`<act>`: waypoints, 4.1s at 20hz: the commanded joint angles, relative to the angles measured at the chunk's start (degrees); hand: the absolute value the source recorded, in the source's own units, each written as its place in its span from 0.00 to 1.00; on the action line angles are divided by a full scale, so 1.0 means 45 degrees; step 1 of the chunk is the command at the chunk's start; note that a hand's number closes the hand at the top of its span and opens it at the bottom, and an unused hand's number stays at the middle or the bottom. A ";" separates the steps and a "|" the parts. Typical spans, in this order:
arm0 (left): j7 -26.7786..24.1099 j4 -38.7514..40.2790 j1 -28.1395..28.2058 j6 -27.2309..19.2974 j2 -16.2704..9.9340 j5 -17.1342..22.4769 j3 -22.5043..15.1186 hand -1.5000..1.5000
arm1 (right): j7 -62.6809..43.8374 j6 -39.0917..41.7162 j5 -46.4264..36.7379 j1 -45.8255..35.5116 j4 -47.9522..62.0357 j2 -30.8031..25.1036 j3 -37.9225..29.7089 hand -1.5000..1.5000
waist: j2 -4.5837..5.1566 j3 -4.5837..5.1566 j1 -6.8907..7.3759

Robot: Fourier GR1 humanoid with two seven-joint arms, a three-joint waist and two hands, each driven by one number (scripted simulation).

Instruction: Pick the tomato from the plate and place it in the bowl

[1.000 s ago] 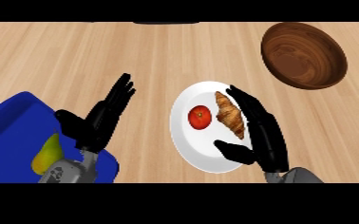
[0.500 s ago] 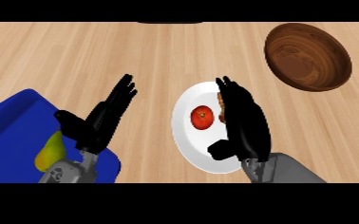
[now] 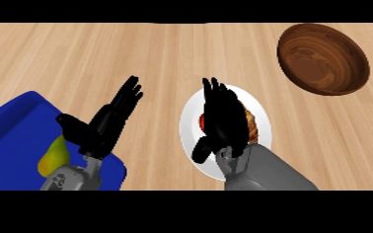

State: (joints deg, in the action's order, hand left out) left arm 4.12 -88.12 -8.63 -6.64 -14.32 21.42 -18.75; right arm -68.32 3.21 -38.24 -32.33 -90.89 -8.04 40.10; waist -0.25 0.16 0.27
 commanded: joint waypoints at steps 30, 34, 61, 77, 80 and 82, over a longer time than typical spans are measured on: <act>0.0188 0.1168 -0.0787 0.0645 0.0745 -0.0566 0.0904 0.50 | -0.1651 0.0849 -0.1290 0.0606 0.3419 0.1774 -0.0615 0.00 | 0.0061 -0.0030 -0.0081; 0.0311 0.0171 0.0026 0.0734 0.0573 -0.0560 0.0981 0.50 | -0.1131 0.0636 -0.1634 0.0874 0.4024 0.1776 -0.0857 0.00 | 0.0045 -0.0033 -0.0009; 0.1127 -0.0611 0.0579 0.1568 0.1489 -0.1498 0.1798 0.50 | 0.2006 -0.1729 -0.2421 0.0081 0.7428 0.1782 -0.0260 1.00 | 0.0072 -0.0035 0.0050; 0.1799 -0.0729 0.0140 0.1691 0.1835 -0.1629 0.2154 0.50 | 0.1304 0.1168 -0.3645 -0.0511 0.3073 -0.0229 -0.2745 1.00 | -0.0015 -0.0032 -0.0170; 0.0958 -0.0013 0.0215 0.1728 0.2092 -0.1995 0.1999 0.50 | 0.0404 0.1392 -0.4169 -0.0931 0.1660 0.0241 -0.2869 1.00 | -0.0005 -0.0027 -0.0206; 0.0735 -0.0221 0.0683 0.2146 0.1542 -0.1808 0.2361 0.50 | -0.0024 0.1854 -0.4596 -0.1241 0.0493 -0.0013 -0.2977 1.00 | -0.0049 -0.0022 -0.0233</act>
State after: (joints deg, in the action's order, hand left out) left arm 8.70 -89.72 -6.67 1.43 -6.12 12.82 -9.26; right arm -60.33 7.03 -56.29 -36.14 -79.87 -7.60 27.47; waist -0.31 0.02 -0.48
